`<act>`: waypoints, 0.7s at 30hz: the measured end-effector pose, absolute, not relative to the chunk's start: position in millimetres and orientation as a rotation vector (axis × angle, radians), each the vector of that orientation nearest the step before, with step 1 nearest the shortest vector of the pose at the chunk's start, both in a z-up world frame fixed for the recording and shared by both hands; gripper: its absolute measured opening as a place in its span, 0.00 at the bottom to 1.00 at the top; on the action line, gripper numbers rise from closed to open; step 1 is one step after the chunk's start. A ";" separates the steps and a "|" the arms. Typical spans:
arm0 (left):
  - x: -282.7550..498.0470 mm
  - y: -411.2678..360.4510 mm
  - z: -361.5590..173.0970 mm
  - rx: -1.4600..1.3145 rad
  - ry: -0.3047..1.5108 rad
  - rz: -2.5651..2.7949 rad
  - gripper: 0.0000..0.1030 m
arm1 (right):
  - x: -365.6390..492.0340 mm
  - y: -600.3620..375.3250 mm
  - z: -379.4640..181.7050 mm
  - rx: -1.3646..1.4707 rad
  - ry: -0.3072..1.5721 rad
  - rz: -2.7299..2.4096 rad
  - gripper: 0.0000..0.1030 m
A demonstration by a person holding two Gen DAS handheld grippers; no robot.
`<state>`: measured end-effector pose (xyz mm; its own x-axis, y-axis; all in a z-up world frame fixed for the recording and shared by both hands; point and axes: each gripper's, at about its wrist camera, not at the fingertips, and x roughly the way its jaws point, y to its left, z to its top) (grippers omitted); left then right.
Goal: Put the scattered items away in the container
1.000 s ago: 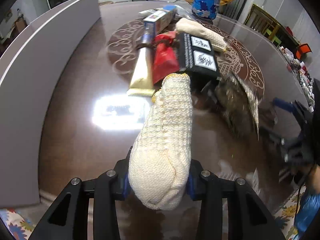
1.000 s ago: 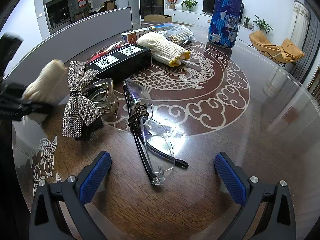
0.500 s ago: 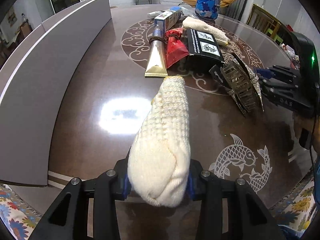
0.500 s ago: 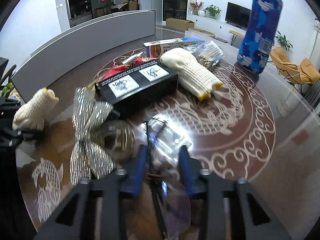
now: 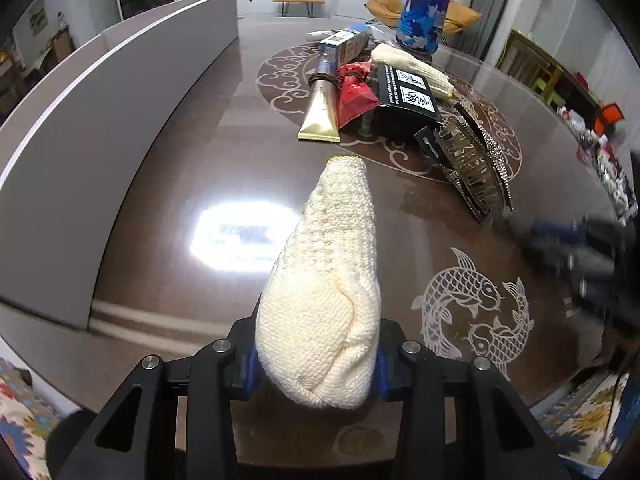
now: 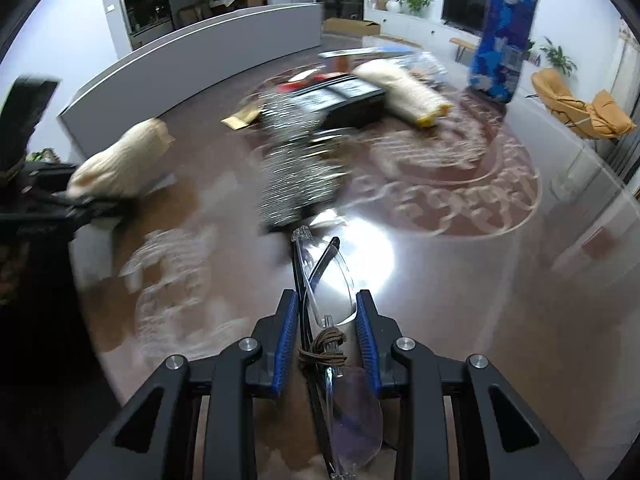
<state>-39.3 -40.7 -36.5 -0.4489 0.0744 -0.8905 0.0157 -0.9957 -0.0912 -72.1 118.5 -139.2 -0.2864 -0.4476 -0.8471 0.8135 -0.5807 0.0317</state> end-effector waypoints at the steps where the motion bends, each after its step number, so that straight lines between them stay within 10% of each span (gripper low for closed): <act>1: -37.6 -41.3 -36.5 -1.630 -0.143 2.642 0.40 | -62.3 113.8 -138.6 1.097 0.522 -1.930 0.30; 21: -118.5 -5.0 -38.4 -1.646 0.010 2.656 0.49 | -173.5 109.3 -136.9 1.141 0.322 -2.172 0.33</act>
<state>-118.5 -5.0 -38.4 -0.4449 0.0107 -0.8955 -0.0172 -0.9998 -0.0035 -173.5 109.3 -136.9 -0.4059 -0.4360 -0.8032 0.6506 -0.7551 0.0811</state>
